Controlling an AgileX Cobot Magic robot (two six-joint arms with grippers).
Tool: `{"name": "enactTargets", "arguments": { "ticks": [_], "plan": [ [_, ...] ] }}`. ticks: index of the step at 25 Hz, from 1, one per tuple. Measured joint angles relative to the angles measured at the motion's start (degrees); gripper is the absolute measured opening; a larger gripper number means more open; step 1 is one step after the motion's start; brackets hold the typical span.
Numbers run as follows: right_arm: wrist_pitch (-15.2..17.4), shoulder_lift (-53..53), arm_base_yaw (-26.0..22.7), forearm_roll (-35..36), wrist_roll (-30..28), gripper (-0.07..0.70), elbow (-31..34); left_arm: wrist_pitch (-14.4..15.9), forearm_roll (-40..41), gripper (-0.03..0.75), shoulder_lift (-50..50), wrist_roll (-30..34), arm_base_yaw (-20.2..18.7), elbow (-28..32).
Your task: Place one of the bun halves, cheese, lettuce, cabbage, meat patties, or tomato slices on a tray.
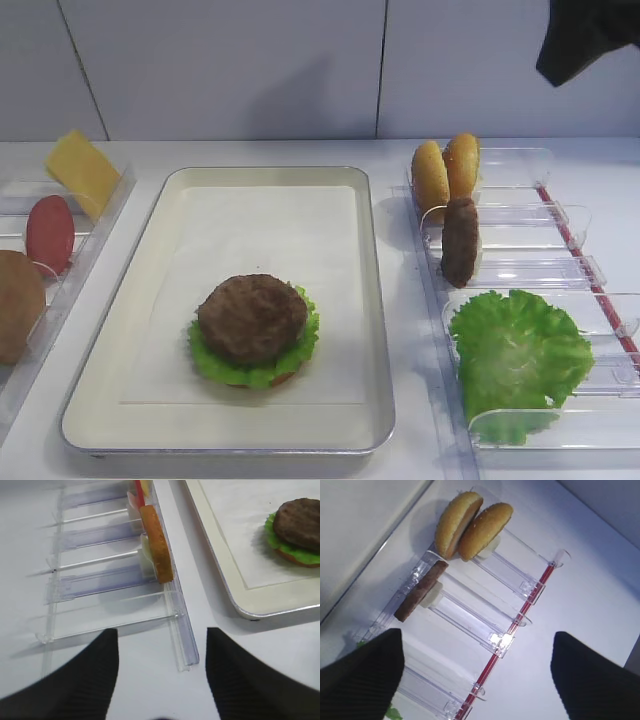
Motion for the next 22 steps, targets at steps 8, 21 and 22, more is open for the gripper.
{"name": "enactTargets", "arguments": {
  "ticks": [8, 21, 22],
  "plan": [
    [0.36, -17.69, 0.00, 4.84, 1.05, 0.598, 10.72, 0.00, 0.00, 0.384, 0.00, 0.00, 0.00, 0.00],
    [-2.35, -55.58, 0.00, 8.67, 6.74, 0.595, 44.40, 0.00, 0.00, 0.384, 0.00, 0.00, 0.00, 0.00],
    [-2.35, -57.94, 0.00, 8.67, 6.87, 0.595, 45.90, 0.00, 0.00, 0.384, 0.00, 0.00, 0.00, 0.00]
  ]
}}
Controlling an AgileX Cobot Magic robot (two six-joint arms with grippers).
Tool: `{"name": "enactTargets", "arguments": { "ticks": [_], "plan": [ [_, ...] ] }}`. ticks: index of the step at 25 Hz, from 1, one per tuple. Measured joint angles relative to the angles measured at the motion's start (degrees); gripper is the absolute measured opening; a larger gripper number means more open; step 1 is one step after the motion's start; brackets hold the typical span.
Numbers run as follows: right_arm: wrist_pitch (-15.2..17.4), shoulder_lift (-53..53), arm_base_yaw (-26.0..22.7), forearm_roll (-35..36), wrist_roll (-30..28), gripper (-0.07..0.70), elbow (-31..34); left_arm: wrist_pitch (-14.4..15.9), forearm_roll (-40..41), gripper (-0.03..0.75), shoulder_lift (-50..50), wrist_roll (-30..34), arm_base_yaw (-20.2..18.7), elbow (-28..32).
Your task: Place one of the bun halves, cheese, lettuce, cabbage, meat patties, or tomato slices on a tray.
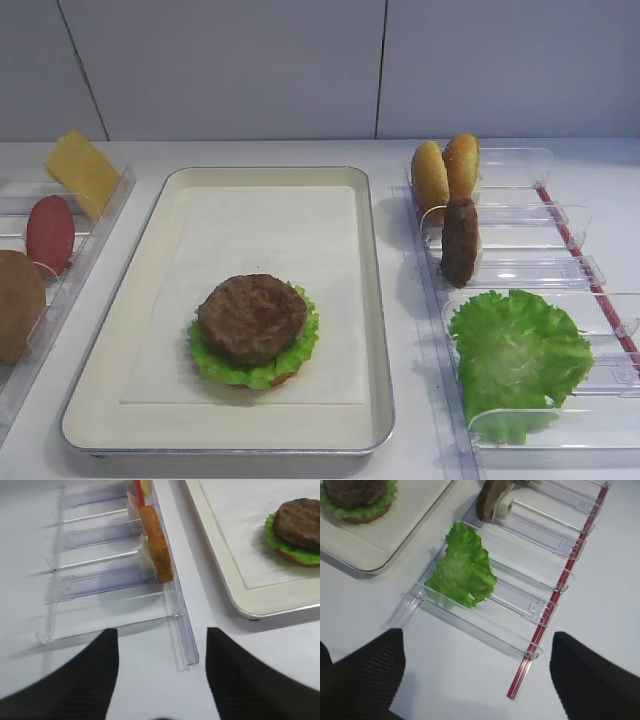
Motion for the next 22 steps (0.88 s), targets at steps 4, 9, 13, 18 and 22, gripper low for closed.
{"name": "enactTargets", "arguments": {
  "ticks": [4, 9, 13, 18, 22],
  "plan": [
    [-0.25, -10.08, 0.00, -0.98, 1.45, 0.595, 5.70, 0.00, 0.00, 0.384, 0.00, 0.00, 0.00, 0.00],
    [-0.35, -20.22, 0.00, -3.21, 3.88, 0.595, 10.98, 0.00, 0.00, 0.384, 0.00, 0.00, 0.00, 0.00],
    [-0.49, -24.39, 0.00, -5.09, 5.50, 0.595, 11.78, 0.00, 0.00, 0.384, 0.00, 0.00, 0.00, 0.00],
    [-0.98, -24.51, -0.55, -6.83, 6.20, 0.595, 11.99, 0.00, 0.00, 0.384, 0.00, 0.00, 0.00, 0.00],
    [-2.69, -24.51, -4.49, -7.76, 6.18, 0.595, 13.24, 0.00, 0.00, 0.384, 0.00, 0.00, 0.00, 0.00]
  ]
}}
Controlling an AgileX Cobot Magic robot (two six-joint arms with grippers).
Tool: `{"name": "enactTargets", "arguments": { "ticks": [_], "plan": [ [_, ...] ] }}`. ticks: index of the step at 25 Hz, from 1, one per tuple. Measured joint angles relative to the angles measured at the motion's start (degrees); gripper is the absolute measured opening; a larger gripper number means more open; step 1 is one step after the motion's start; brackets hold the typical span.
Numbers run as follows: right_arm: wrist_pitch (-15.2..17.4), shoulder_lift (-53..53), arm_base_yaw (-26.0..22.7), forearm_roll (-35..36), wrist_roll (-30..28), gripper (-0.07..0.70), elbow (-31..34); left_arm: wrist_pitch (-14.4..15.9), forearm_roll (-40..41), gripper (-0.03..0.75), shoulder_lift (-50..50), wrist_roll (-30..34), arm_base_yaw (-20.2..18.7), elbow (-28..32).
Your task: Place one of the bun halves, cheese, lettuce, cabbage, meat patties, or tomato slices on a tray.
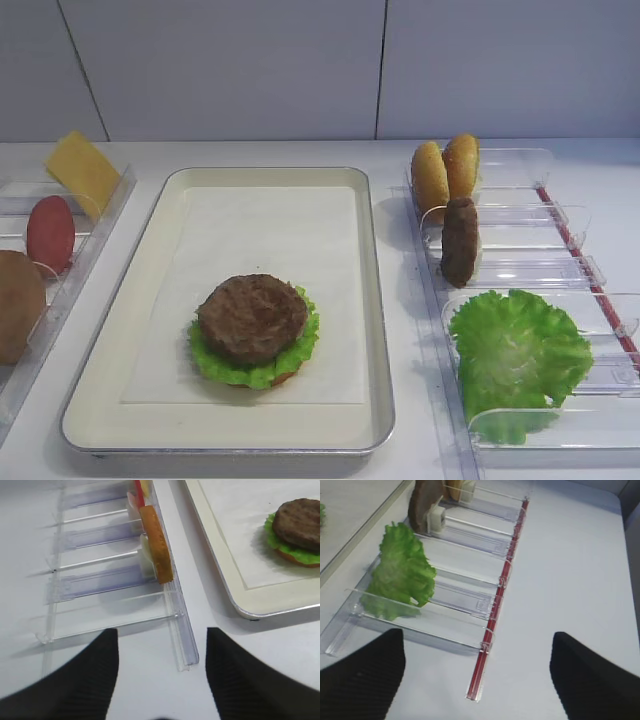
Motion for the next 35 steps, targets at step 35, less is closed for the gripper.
{"name": "enactTargets", "arguments": {
  "ticks": [35],
  "plan": [
    [-0.71, 0.00, -8.75, -0.77, 0.33, 0.553, 0.40, 0.00, 0.00, 0.384, 0.00, 0.00, 0.00, 0.00]
  ]
}}
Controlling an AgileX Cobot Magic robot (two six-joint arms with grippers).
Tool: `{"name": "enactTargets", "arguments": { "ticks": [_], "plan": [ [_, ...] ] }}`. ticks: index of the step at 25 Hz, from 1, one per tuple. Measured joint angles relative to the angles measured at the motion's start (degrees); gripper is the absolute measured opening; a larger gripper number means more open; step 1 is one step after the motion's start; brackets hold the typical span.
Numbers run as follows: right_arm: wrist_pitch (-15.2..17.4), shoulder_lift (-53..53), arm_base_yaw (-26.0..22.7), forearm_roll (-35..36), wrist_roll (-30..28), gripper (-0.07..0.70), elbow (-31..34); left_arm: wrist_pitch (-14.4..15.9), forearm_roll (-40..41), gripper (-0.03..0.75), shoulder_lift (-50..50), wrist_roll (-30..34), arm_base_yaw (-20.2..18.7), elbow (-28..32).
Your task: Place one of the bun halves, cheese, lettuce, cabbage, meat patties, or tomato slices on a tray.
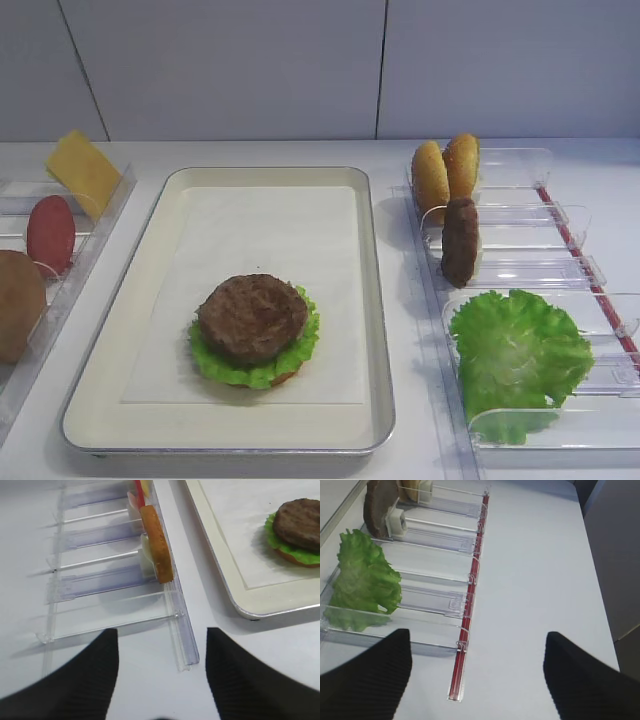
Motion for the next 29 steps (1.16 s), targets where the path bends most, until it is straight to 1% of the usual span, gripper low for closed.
{"name": "enactTargets", "arguments": {
  "ticks": [29],
  "plan": [
    [0.00, 0.00, 0.00, 0.00, 0.00, 0.545, 0.00, 0.00, 0.00, 0.384, 0.00, 0.00, 0.00, 0.00]
  ]
}}
